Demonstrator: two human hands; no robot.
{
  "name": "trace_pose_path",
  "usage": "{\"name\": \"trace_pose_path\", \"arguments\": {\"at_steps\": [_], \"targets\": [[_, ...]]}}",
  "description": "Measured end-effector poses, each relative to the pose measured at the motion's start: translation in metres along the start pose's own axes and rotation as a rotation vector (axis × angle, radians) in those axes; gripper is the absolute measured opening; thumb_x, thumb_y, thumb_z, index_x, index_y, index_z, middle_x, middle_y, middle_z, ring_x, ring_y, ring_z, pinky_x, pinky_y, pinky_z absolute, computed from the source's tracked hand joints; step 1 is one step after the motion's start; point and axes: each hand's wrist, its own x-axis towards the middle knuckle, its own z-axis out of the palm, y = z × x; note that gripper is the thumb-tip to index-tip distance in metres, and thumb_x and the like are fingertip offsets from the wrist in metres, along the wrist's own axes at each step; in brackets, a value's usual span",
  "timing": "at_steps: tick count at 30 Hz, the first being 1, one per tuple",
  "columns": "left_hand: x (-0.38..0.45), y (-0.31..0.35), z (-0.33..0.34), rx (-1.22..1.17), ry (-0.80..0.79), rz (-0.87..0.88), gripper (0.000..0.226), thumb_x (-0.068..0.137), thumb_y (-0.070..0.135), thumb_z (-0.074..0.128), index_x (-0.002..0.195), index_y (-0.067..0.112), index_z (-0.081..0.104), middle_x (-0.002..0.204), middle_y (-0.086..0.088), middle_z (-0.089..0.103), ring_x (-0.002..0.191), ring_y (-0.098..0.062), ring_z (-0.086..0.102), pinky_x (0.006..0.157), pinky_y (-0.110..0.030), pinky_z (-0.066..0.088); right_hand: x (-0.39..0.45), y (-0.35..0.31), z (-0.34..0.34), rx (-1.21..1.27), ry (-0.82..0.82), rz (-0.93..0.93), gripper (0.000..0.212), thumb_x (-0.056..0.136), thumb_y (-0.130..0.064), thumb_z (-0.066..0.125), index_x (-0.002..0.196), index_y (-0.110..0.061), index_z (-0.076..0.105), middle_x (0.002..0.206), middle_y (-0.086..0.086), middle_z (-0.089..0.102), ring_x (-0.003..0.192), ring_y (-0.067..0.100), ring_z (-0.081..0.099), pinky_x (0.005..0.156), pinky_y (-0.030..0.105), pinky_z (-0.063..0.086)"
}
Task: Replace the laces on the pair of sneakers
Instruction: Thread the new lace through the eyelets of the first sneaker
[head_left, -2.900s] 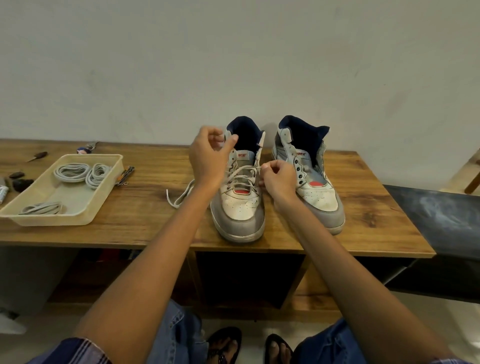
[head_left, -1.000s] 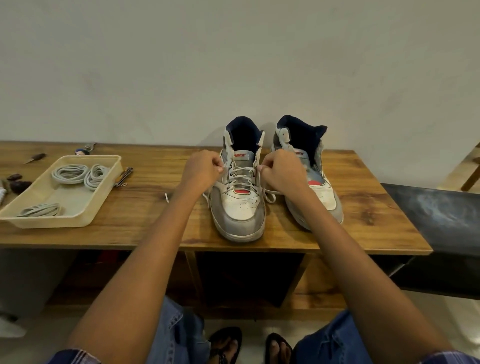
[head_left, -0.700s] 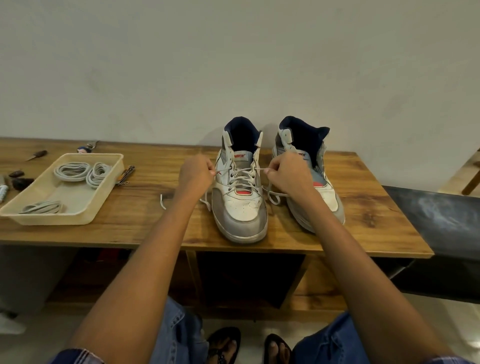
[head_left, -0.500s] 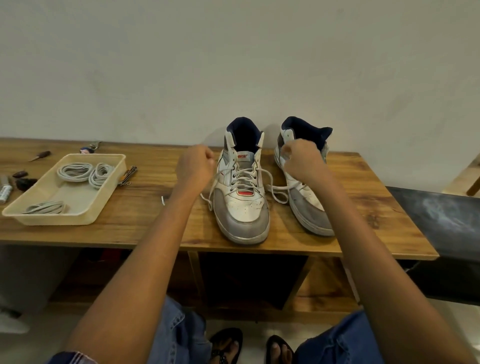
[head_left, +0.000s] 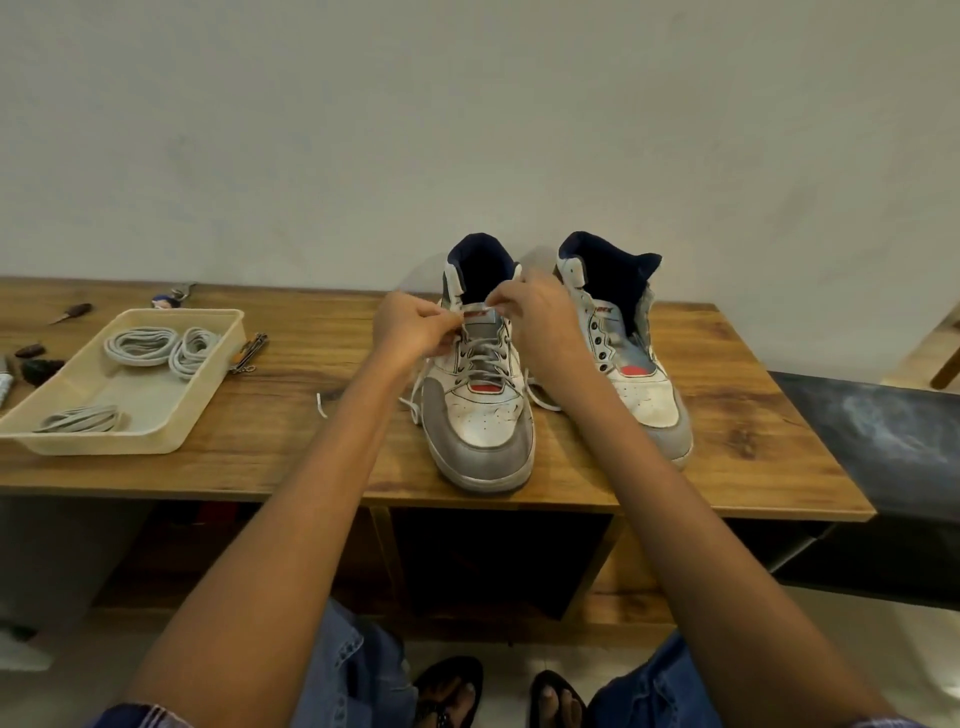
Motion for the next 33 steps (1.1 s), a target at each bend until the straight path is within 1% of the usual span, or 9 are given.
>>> {"name": "trace_pose_path", "arguments": {"at_steps": [3,5,7,10,13,17,24,29,33], "targets": [[-0.002,-0.002,-0.009,-0.274,-0.117,-0.149,0.016,0.085,0.005,0.065,0.096,-0.007,0.065,0.085,-0.014,0.068,0.065,-0.015,0.065,0.060,-0.020,0.057,-0.001,-0.013,0.012,0.047,0.025,-0.054,0.019,0.087,0.006,0.055,0.100,0.000,0.067,0.091,0.015,0.064,0.089,0.028,0.055,0.072,0.027,0.038],[-0.004,-0.003,-0.013,-0.368,-0.127,-0.181,0.020,0.085,0.001,0.063,0.102,-0.011,0.063,0.080,-0.012,0.065,0.058,-0.013,0.065,0.058,-0.020,0.057,-0.002,-0.022,0.019,0.056,0.021,-0.059,0.016,0.087,0.006,0.053,0.097,0.000,0.063,0.089,0.014,0.063,0.086,0.028,0.055,0.072,0.037,0.044],[-0.004,-0.004,-0.013,-0.406,-0.134,-0.192,0.023,0.086,-0.001,0.061,0.107,-0.011,0.061,0.078,-0.012,0.064,0.052,-0.010,0.065,0.057,-0.020,0.057,-0.001,-0.027,0.023,0.057,0.009,-0.054,0.014,0.088,0.003,0.051,0.097,0.000,0.060,0.091,0.014,0.063,0.086,0.028,0.053,0.073,0.039,0.044],[-0.004,-0.005,-0.013,-0.412,-0.150,-0.194,0.027,0.085,0.000,0.062,0.109,-0.011,0.060,0.079,-0.012,0.064,0.055,-0.011,0.065,0.058,-0.020,0.057,0.001,-0.027,0.022,0.072,0.006,-0.034,0.014,0.087,0.005,0.052,0.098,-0.001,0.059,0.091,0.013,0.063,0.085,0.027,0.053,0.072,0.038,0.044],[-0.002,-0.006,-0.014,-0.418,-0.147,-0.184,0.026,0.085,-0.001,0.062,0.109,-0.013,0.059,0.077,-0.012,0.063,0.049,-0.008,0.064,0.055,-0.019,0.056,0.000,-0.022,0.023,0.033,-0.006,-0.027,0.018,0.084,0.011,0.051,0.095,-0.001,0.057,0.087,0.013,0.062,0.082,0.028,0.054,0.070,0.041,0.045],[-0.002,-0.007,-0.014,-0.404,-0.143,-0.173,0.022,0.085,-0.001,0.063,0.103,-0.013,0.061,0.076,-0.012,0.063,0.049,-0.008,0.064,0.055,-0.019,0.056,0.000,-0.020,0.018,0.050,-0.075,-0.045,0.019,0.083,0.009,0.056,0.098,-0.002,0.057,0.090,0.014,0.064,0.086,0.028,0.056,0.074,0.042,0.047],[-0.002,-0.009,-0.010,-0.361,-0.129,-0.145,0.024,0.086,0.002,0.062,0.107,-0.011,0.061,0.077,-0.011,0.064,0.065,-0.016,0.063,0.056,-0.017,0.056,-0.002,-0.017,0.026,0.091,-0.032,-0.042,0.015,0.084,0.008,0.054,0.093,-0.003,0.057,0.084,0.013,0.063,0.077,0.028,0.057,0.069,0.045,0.048],[-0.003,-0.009,-0.012,-0.390,-0.159,-0.144,0.022,0.093,0.015,0.055,0.099,-0.004,0.064,0.078,-0.007,0.064,0.065,-0.011,0.063,0.061,-0.016,0.056,-0.009,-0.017,0.028,0.038,0.027,-0.084,0.010,0.089,0.003,0.052,0.095,-0.004,0.057,0.086,0.011,0.061,0.082,0.024,0.051,0.068,0.038,0.047],[-0.006,-0.013,0.001,-0.306,-0.071,-0.151,0.014,0.093,0.015,0.056,0.095,0.006,0.066,0.074,0.000,0.062,0.067,-0.008,0.057,0.058,-0.013,0.051,-0.012,-0.016,0.026,-0.020,-0.054,-0.108,0.013,0.093,-0.001,0.045,0.102,-0.007,0.053,0.091,0.008,0.060,0.093,0.020,0.045,0.072,0.031,0.042]]}}
